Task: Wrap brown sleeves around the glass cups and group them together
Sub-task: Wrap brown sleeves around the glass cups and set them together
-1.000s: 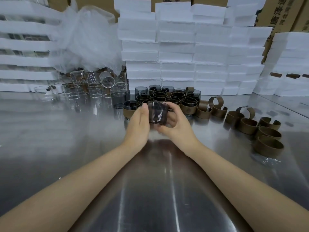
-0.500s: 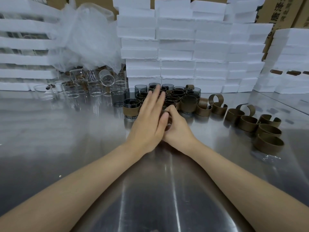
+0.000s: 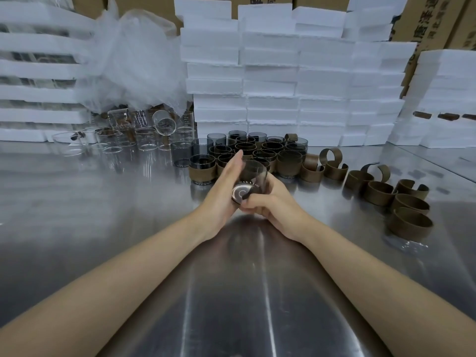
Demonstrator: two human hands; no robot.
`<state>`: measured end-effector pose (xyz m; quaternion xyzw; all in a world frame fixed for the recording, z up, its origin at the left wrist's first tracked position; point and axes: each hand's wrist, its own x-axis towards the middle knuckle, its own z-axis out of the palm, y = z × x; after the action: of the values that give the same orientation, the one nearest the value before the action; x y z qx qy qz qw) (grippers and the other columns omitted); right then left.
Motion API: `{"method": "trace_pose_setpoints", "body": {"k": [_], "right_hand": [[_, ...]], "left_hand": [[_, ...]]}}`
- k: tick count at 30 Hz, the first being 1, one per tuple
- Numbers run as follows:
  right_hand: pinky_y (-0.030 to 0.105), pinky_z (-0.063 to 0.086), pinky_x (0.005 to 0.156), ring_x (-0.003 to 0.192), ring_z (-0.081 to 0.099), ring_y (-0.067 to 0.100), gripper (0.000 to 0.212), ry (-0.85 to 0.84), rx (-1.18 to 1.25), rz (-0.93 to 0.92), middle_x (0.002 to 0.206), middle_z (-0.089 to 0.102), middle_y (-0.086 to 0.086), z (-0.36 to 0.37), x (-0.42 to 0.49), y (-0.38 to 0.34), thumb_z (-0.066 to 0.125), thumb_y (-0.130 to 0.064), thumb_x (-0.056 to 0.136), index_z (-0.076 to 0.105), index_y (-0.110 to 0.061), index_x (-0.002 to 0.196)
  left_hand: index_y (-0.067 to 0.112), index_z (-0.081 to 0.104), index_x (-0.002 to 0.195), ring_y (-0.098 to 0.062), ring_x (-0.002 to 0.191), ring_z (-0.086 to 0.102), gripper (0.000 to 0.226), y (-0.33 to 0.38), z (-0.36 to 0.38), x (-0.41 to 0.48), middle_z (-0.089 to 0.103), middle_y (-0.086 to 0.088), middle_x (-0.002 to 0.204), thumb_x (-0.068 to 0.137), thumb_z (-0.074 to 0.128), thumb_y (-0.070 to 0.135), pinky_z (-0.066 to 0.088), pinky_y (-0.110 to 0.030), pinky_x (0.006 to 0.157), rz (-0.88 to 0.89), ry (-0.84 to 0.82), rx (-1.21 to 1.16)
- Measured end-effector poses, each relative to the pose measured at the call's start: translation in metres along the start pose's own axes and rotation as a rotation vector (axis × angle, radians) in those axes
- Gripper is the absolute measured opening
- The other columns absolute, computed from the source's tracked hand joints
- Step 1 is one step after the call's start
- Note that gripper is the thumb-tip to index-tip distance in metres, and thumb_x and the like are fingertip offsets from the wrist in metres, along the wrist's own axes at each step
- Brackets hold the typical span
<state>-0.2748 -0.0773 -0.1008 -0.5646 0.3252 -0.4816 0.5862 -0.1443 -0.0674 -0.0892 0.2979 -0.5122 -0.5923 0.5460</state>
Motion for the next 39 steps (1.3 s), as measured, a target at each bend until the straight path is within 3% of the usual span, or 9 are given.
{"method": "trace_pose_setpoints", "body": {"k": [4, 9, 12, 14, 16, 21, 28, 34, 39], "right_hand": [[0.022, 0.054, 0.063, 0.072, 0.065, 0.015, 0.037, -0.110, 0.133, 0.039, 0.083, 0.065, 0.006, -0.002, 0.000, -0.003, 0.065, 0.002, 0.079, 0.052, -0.001, 0.114], [0.028, 0.054, 0.062, 0.066, 0.064, 0.021, 0.054, -0.168, -0.061, 0.102, 0.084, 0.064, 0.011, -0.014, 0.002, -0.011, 0.066, -0.027, 0.082, 0.043, -0.005, 0.126], [0.026, 0.049, 0.058, 0.062, 0.060, 0.019, 0.047, 0.077, -0.164, 0.089, 0.076, 0.062, 0.006, -0.036, 0.006, -0.018, 0.052, -0.047, 0.094, 0.054, -0.011, 0.124], [0.023, 0.043, 0.066, 0.074, 0.057, 0.015, 0.023, 0.485, -0.519, -0.053, 0.090, 0.063, 0.002, -0.059, 0.008, -0.016, 0.052, -0.028, 0.098, 0.063, -0.013, 0.110], [0.022, 0.037, 0.082, 0.100, 0.055, 0.015, 0.024, 0.749, -0.852, -0.129, 0.121, 0.055, 0.004, -0.081, 0.006, -0.012, 0.053, -0.014, 0.093, 0.062, -0.015, 0.115], [0.034, 0.037, 0.097, 0.130, 0.044, 0.023, 0.049, 0.598, -1.121, 0.049, 0.154, 0.033, -0.005, -0.103, 0.008, -0.008, 0.052, -0.014, 0.088, 0.051, -0.022, 0.136], [0.030, 0.039, 0.076, 0.107, 0.057, 0.025, 0.046, 0.668, -1.186, 0.024, 0.124, 0.057, 0.003, -0.099, 0.006, -0.009, 0.062, -0.014, 0.084, 0.053, -0.022, 0.128], [0.038, 0.054, 0.076, 0.074, 0.066, 0.021, 0.014, 0.640, -1.137, -0.014, 0.087, 0.071, -0.001, -0.093, 0.002, -0.012, 0.062, -0.027, 0.092, 0.071, -0.024, 0.103], [0.037, 0.049, 0.086, 0.099, 0.061, 0.022, 0.016, 0.770, -0.947, -0.232, 0.098, 0.066, 0.005, -0.088, 0.007, -0.019, 0.059, -0.027, 0.091, 0.069, -0.015, 0.086]], "left_hand": [[0.047, 0.039, 0.138, -0.011, 0.124, 0.056, 0.063, -0.007, -0.004, -0.004, 0.055, 0.015, 0.134, 0.080, 0.064, 0.045, 0.047, -0.030, 0.100, 0.114, -0.065, 0.199], [0.042, 0.044, 0.133, -0.019, 0.114, 0.064, 0.057, -0.008, -0.006, -0.002, 0.057, -0.005, 0.132, 0.078, 0.060, 0.051, 0.055, -0.039, 0.092, 0.112, 0.057, 0.146], [0.037, 0.049, 0.128, -0.025, 0.114, 0.063, 0.048, -0.007, -0.008, 0.000, 0.054, -0.007, 0.133, 0.081, 0.060, 0.044, 0.058, -0.035, 0.078, 0.047, 0.081, 0.021], [0.032, 0.054, 0.125, -0.020, 0.106, 0.064, 0.040, -0.007, -0.009, 0.000, 0.056, -0.006, 0.130, 0.086, 0.060, 0.039, 0.057, -0.029, 0.072, -0.001, 0.073, 0.011], [0.028, 0.056, 0.124, -0.015, 0.097, 0.063, 0.035, -0.008, -0.009, 0.000, 0.058, -0.005, 0.122, 0.089, 0.059, 0.035, 0.056, -0.024, 0.069, -0.028, 0.049, 0.027], [0.022, 0.059, 0.122, -0.017, 0.099, 0.062, 0.027, -0.010, -0.010, 0.002, 0.058, -0.009, 0.122, 0.095, 0.057, 0.025, 0.057, -0.025, 0.069, -0.056, 0.068, 0.000], [0.014, 0.051, 0.136, 0.002, 0.081, 0.068, 0.038, -0.011, -0.009, 0.003, 0.058, 0.001, 0.114, 0.098, 0.053, 0.019, 0.060, -0.033, 0.073, -0.058, 0.059, 0.009], [0.014, 0.042, 0.144, -0.026, 0.123, 0.055, 0.044, -0.009, -0.009, 0.003, 0.054, -0.006, 0.132, 0.100, 0.048, 0.013, 0.060, -0.036, 0.079, -0.080, 0.064, -0.043], [0.020, 0.049, 0.138, -0.024, 0.120, 0.057, 0.041, -0.012, -0.010, 0.002, 0.053, -0.006, 0.135, 0.099, 0.049, 0.006, 0.060, -0.039, 0.080, -0.062, 0.024, -0.006]]}}
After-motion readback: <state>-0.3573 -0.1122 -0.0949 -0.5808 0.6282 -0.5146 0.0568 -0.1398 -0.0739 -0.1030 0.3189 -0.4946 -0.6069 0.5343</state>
